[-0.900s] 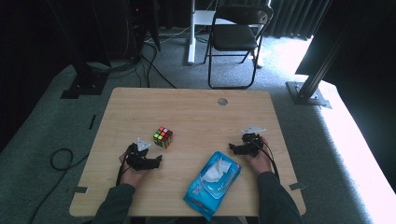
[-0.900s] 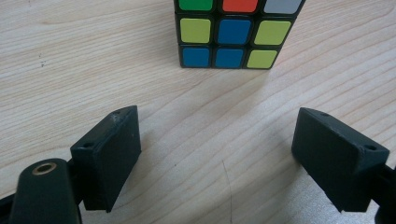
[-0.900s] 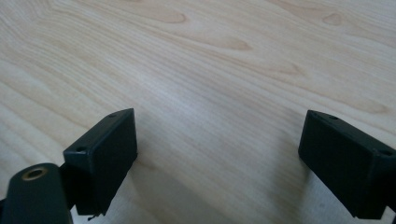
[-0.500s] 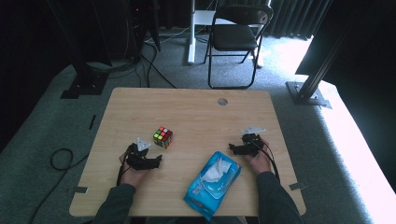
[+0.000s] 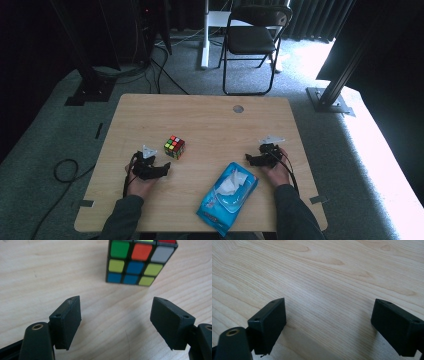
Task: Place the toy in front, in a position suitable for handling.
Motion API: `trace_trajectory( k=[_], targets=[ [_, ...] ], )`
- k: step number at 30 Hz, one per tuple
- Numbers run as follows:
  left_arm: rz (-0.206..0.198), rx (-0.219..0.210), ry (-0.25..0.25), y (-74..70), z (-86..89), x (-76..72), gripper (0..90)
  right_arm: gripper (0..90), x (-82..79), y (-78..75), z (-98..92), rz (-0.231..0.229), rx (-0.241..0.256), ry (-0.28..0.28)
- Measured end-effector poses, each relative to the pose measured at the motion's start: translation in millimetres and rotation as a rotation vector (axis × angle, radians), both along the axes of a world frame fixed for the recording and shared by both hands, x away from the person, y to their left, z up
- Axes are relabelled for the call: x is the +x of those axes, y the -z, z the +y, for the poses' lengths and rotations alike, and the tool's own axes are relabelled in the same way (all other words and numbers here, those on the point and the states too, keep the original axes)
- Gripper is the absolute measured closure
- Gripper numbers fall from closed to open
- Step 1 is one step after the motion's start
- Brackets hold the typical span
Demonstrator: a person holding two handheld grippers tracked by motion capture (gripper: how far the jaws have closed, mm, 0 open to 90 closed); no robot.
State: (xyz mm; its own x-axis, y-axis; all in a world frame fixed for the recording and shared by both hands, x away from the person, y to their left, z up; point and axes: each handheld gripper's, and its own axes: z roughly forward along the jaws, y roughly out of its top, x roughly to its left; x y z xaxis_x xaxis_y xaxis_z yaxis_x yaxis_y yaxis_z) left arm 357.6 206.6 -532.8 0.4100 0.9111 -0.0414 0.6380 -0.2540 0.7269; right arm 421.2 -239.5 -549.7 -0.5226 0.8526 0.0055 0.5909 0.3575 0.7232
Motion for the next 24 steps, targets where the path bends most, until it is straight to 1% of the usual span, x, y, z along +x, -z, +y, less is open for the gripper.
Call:
trace_trajectory(
  k=[1,3,4,6,7,10,15,18,19,24],
  targets=[
    [0.000,0.000,0.000,0.0,0.0,0.0,24.9,12.6,0.0,0.0,0.0,0.000,0.000,0.000],
    [-0.013,-0.003,-0.001,-4.0,0.2,2.1,24.8,12.6,0.0,0.0,0.0,0.000,0.000,0.000],
    [-0.020,-0.011,0.003,-6.0,0.0,3.4,24.1,12.6,0.0,0.0,0.1,0.000,0.000,0.001],
    [-0.029,-0.021,0.016,-10.1,-1.4,6.4,22.7,12.6,-0.1,0.0,0.1,0.000,0.000,0.001],
    [-0.043,-0.023,0.028,-13.4,-4.1,8.7,21.5,12.6,0.0,0.0,0.1,0.000,0.000,0.001],
    [-0.053,-0.032,0.040,-15.8,-6.8,11.2,19.8,12.6,-0.1,0.0,0.1,0.000,0.000,0.001],
    [-0.053,-0.039,0.053,-16.3,-17.4,19.4,18.7,12.7,-0.2,0.0,0.1,0.000,0.000,0.002],
    [-0.054,-0.037,0.055,-16.6,-19.8,21.4,18.6,12.7,-0.2,0.0,0.1,0.000,0.000,0.002],
    [-0.051,-0.028,0.061,-17.0,-26.3,27.3,18.6,12.7,-0.2,0.0,0.1,0.000,0.000,0.002],
    [-0.044,-0.012,0.061,-16.1,-33.8,34.6,17.7,12.7,-0.2,0.0,0.1,0.000,0.000,0.002]
  ],
)
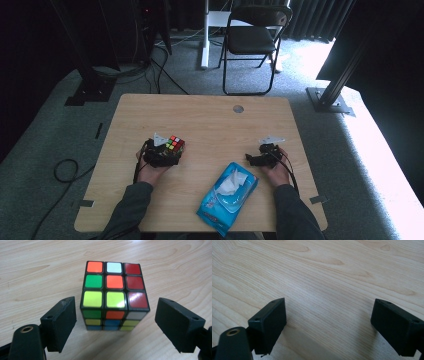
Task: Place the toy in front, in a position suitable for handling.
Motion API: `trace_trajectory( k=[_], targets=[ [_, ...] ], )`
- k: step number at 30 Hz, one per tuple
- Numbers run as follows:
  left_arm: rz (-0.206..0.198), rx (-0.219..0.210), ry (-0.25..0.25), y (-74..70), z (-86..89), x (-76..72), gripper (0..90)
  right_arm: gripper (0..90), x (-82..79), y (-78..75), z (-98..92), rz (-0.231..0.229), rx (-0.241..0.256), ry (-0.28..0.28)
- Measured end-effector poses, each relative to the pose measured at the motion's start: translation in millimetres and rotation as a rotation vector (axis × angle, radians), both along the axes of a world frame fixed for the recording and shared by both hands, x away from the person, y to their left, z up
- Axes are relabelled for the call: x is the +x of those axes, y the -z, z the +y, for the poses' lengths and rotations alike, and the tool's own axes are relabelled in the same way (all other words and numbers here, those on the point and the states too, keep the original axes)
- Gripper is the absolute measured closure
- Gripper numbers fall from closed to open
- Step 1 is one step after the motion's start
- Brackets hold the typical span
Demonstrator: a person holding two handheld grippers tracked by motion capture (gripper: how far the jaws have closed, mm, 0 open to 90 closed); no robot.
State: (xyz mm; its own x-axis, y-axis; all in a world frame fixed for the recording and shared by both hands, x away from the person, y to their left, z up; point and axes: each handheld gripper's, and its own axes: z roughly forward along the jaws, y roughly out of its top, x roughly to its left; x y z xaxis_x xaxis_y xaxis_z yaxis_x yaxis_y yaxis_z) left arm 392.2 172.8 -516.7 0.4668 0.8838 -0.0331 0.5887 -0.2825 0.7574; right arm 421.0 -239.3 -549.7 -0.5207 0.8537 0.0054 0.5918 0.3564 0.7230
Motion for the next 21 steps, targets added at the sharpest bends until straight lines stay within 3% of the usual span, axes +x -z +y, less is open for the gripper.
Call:
trace_trajectory(
  k=[10,21],
  targets=[
    [0.032,0.032,-0.004,1.7,-11.0,11.2,18.8,12.7,0.0,0.0,0.0,0.000,0.000,0.000],
    [0.032,0.049,-0.016,3.2,-8.8,13.7,33.8,12.7,0.0,0.0,0.0,0.000,0.000,0.000]
  ],
)
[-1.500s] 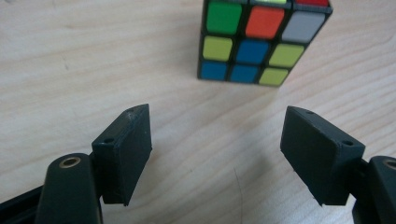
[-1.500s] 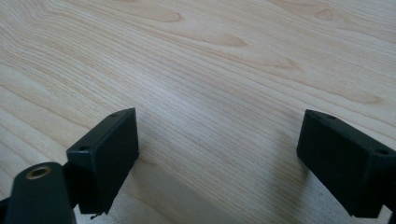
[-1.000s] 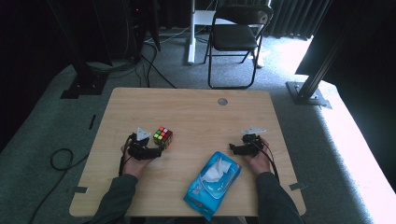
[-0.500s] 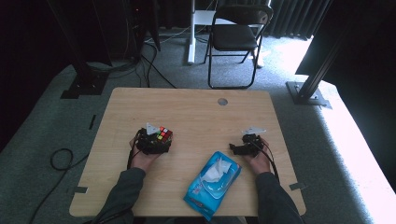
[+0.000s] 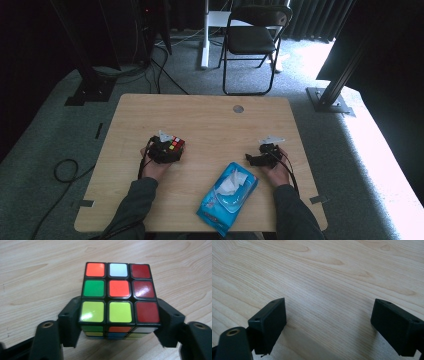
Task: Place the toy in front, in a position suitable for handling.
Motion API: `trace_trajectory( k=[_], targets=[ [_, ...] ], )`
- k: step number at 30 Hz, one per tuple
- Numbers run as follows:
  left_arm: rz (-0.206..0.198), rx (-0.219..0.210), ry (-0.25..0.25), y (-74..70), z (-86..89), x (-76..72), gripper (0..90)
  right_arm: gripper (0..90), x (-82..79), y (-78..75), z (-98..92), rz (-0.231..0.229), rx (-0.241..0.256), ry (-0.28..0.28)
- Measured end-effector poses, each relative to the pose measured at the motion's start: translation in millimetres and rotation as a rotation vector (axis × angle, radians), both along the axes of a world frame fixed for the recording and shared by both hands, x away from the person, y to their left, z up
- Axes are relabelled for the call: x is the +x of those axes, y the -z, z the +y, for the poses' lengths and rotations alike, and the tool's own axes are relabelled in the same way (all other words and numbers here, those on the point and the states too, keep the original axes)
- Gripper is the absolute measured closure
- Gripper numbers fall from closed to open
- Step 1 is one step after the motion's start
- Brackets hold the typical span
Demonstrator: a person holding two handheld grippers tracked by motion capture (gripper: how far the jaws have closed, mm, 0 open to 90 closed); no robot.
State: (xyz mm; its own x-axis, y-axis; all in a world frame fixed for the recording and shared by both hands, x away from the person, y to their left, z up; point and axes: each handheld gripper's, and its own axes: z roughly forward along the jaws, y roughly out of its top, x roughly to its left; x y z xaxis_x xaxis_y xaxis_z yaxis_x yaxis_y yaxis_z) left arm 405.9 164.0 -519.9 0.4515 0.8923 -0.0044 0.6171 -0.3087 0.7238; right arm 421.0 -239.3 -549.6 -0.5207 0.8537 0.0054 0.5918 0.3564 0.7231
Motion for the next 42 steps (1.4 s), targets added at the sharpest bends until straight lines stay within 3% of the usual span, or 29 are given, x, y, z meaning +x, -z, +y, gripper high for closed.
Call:
trace_trajectory(
  k=[3,14,21,32,42],
  targets=[
    [-0.009,0.016,0.001,0.2,-1.5,-1.0,34.0,12.7,0.0,0.0,0.0,0.000,0.000,0.000],
    [-0.021,-0.006,0.023,-4.3,-9.6,4.7,34.1,12.7,0.0,0.0,0.0,0.000,0.000,0.000],
    [-0.027,-0.001,0.067,-10.2,-20.6,10.5,34.1,12.7,0.0,0.0,0.1,0.000,0.001,0.001],
    [-0.015,-0.016,0.101,-12.6,-47.5,27.8,34.1,12.7,0.0,0.0,0.0,0.000,0.000,0.000],
    [-0.005,-0.006,0.125,-15.0,-85.1,40.4,34.1,12.7,0.0,-0.1,0.0,0.001,0.000,0.000]
  ],
)
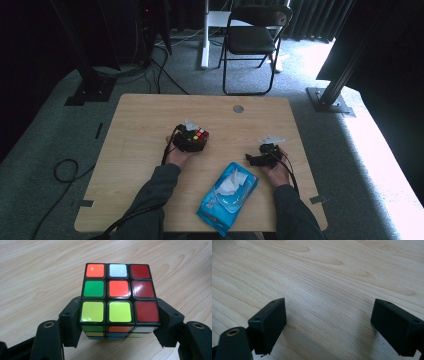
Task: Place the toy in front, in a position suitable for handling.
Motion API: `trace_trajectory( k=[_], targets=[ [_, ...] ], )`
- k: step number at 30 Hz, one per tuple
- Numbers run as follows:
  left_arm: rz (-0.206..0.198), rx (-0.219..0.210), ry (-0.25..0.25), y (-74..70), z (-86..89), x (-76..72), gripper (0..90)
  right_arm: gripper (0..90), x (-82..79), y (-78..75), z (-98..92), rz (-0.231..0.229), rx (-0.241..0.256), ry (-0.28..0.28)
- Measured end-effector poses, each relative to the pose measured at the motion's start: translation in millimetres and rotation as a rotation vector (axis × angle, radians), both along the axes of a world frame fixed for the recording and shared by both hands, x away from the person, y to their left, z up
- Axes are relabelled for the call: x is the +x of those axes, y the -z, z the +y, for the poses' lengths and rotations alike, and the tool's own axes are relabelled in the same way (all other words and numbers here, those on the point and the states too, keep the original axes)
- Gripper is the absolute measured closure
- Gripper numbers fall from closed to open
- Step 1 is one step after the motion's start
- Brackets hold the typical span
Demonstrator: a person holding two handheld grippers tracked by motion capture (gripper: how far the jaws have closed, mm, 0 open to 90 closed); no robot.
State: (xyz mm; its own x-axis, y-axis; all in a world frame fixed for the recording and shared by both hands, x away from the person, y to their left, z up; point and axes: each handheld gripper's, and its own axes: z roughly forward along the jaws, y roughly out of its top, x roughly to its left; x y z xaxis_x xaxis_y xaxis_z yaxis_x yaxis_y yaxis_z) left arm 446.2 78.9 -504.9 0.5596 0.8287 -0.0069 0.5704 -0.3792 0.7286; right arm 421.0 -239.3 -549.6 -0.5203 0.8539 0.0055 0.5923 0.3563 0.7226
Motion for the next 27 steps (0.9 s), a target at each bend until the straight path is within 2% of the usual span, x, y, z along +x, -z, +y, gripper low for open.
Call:
trace_trajectory(
  k=[2,4,10,20,23,25,27],
  targets=[
    [0.008,-0.013,-0.006,0.7,-6.8,1.2,34.1,12.7,0.0,0.0,0.0,0.000,0.000,0.000],
    [0.014,0.003,-0.017,2.1,-14.0,2.6,34.1,12.7,0.0,0.0,0.0,0.000,0.000,0.000],
    [0.021,0.008,-0.007,6.8,-27.1,6.5,34.1,12.7,0.0,-0.1,-0.1,0.001,-0.001,0.000],
    [0.020,-0.008,-0.013,11.4,-33.5,8.7,34.0,12.7,0.0,0.0,0.0,0.000,0.000,0.000],
    [-0.001,-0.004,-0.005,16.8,-34.1,6.5,33.9,12.7,0.0,-0.1,-0.1,0.001,-0.001,0.000],
    [0.004,-0.017,0.003,18.4,-34.6,5.9,32.4,12.7,0.0,0.1,0.0,0.000,0.000,0.000],
    [0.000,-0.014,0.011,18.1,-34.7,5.0,27.3,12.7,0.0,0.1,0.0,-0.001,0.000,0.000]
  ],
)
